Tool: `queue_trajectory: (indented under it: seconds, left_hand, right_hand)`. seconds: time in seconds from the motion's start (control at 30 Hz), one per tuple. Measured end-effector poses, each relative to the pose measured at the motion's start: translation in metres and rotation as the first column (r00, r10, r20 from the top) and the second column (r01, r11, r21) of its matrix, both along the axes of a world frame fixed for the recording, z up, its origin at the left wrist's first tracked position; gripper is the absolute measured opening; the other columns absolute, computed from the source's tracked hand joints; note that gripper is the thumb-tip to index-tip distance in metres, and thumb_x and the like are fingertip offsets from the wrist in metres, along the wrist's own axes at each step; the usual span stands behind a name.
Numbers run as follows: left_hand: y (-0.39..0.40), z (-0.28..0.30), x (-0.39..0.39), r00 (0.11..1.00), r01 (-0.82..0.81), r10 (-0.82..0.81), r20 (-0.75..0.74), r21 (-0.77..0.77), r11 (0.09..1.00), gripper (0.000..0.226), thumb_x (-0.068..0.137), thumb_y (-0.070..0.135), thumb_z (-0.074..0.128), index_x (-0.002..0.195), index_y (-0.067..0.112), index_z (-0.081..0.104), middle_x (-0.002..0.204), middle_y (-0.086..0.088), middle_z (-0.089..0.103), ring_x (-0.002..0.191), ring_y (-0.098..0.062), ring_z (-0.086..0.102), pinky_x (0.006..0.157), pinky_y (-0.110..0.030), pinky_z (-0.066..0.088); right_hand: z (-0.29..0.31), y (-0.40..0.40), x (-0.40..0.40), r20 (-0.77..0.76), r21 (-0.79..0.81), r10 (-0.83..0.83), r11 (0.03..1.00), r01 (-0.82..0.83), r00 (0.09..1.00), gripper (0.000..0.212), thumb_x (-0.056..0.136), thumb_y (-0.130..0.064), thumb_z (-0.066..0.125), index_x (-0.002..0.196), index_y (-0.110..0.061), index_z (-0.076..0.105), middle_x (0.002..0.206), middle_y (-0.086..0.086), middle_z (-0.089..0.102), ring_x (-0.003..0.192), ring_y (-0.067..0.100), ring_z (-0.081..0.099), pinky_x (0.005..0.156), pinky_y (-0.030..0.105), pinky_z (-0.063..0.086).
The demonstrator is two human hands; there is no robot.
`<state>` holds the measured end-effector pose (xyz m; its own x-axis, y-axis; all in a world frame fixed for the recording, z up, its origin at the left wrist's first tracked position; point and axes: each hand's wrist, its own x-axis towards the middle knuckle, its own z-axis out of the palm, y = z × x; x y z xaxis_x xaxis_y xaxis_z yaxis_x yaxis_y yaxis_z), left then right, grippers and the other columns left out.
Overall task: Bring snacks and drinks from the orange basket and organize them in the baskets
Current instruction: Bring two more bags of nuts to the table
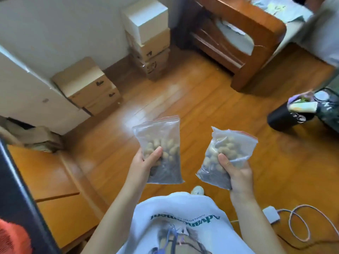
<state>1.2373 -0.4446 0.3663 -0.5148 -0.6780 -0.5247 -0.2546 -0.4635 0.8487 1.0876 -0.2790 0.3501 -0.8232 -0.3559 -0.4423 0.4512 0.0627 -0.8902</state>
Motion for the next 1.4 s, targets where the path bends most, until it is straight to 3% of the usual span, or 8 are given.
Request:
queue_trajectory:
  seconds: [0.13, 0.3, 0.43, 0.53, 0.67, 0.93, 1.2, 1.4]
  left_hand:
    - [0.049, -0.002, -0.088, 0.993, 0.116, -0.116, 0.037, 0.009, 0.993, 0.022, 0.082, 0.032, 0.062, 0.095, 0.014, 0.063, 0.069, 0.006, 0.074, 0.061, -0.009, 0.070, 0.050, -0.014, 0.049]
    - [0.095, 0.000, -0.173, 0.966, 0.252, -0.251, 0.061, -0.016, 0.967, 0.035, 0.084, 0.032, 0.061, 0.097, -0.001, 0.064, 0.060, 0.005, 0.071, 0.055, -0.007, 0.068, 0.048, -0.012, 0.047]
    - [0.115, 0.000, -0.227, 0.940, 0.334, -0.332, 0.080, -0.006, 0.943, 0.041, 0.086, 0.029, 0.059, 0.104, -0.008, 0.061, 0.062, 0.003, 0.070, 0.056, -0.008, 0.067, 0.048, -0.012, 0.047]
    - [0.132, -0.001, -0.276, 0.912, 0.403, -0.400, 0.086, -0.011, 0.915, 0.039, 0.086, 0.028, 0.059, 0.105, -0.005, 0.063, 0.067, 0.002, 0.071, 0.058, -0.009, 0.068, 0.049, -0.013, 0.048]
    - [0.157, -0.004, -0.351, 0.872, 0.486, -0.484, 0.065, -0.022, 0.873, 0.031, 0.086, 0.026, 0.059, 0.102, 0.001, 0.065, 0.066, 0.004, 0.073, 0.060, -0.008, 0.069, 0.050, -0.013, 0.048]
    - [0.227, 0.002, -0.534, 0.723, 0.688, -0.690, -0.004, -0.080, 0.721, 0.013, 0.086, 0.027, 0.061, 0.092, 0.019, 0.069, 0.078, 0.006, 0.075, 0.072, -0.009, 0.071, 0.057, -0.015, 0.052]
    - [0.305, 0.015, -0.671, 0.564, 0.819, -0.824, -0.048, -0.095, 0.566, 0.019, 0.074, 0.033, 0.063, 0.084, 0.018, 0.069, 0.078, 0.002, 0.074, 0.074, -0.013, 0.070, 0.063, -0.021, 0.055]
    - [0.357, 0.004, -0.728, 0.491, 0.868, -0.871, -0.010, -0.076, 0.490, 0.010, 0.076, 0.032, 0.064, 0.075, 0.026, 0.071, 0.077, 0.004, 0.075, 0.073, -0.011, 0.071, 0.063, -0.022, 0.054]
  right_hand:
    - [-0.001, 0.062, -0.060, 0.001, 0.017, -0.123, 0.992, 0.123, 0.992, 0.067, 0.050, -0.033, 0.080, 0.110, -0.010, 0.064, 0.095, 0.000, 0.073, 0.086, 0.016, 0.070, 0.068, 0.025, 0.057]
    - [-0.002, 0.123, -0.119, -0.038, 0.012, -0.238, 0.971, 0.238, 0.971, 0.061, 0.047, -0.038, 0.081, 0.103, -0.019, 0.066, 0.090, -0.007, 0.074, 0.086, 0.012, 0.070, 0.068, 0.021, 0.056]
    - [-0.010, 0.158, -0.151, 0.001, -0.003, -0.384, 0.923, 0.384, 0.923, 0.059, 0.048, -0.036, 0.079, 0.103, -0.019, 0.065, 0.092, -0.007, 0.073, 0.090, 0.015, 0.069, 0.078, 0.030, 0.056]
    - [-0.019, 0.184, -0.178, 0.029, -0.003, -0.490, 0.872, 0.490, 0.871, 0.061, 0.045, -0.038, 0.082, 0.101, -0.020, 0.066, 0.090, -0.008, 0.074, 0.089, 0.015, 0.069, 0.074, 0.027, 0.055]
    - [-0.025, 0.213, -0.227, 0.022, -0.012, -0.559, 0.829, 0.560, 0.829, 0.042, 0.050, -0.029, 0.087, 0.089, -0.025, 0.069, 0.084, -0.013, 0.075, 0.079, 0.006, 0.071, 0.059, 0.016, 0.053]
    - [0.002, 0.271, -0.356, -0.083, 0.011, -0.661, 0.748, 0.664, 0.746, 0.038, 0.057, -0.026, 0.081, 0.092, -0.026, 0.066, 0.086, -0.012, 0.075, 0.082, 0.007, 0.071, 0.063, 0.016, 0.053]
    - [0.015, 0.340, -0.430, -0.094, -0.008, -0.874, 0.479, 0.878, 0.476, 0.031, 0.059, -0.024, 0.077, 0.088, -0.025, 0.067, 0.084, -0.012, 0.075, 0.084, 0.008, 0.071, 0.066, 0.020, 0.057]
    - [0.004, 0.393, -0.479, -0.087, -0.017, -0.917, 0.392, 0.920, 0.390, 0.025, 0.063, -0.021, 0.076, 0.085, -0.027, 0.067, 0.082, -0.013, 0.074, 0.080, 0.003, 0.070, 0.061, 0.016, 0.055]
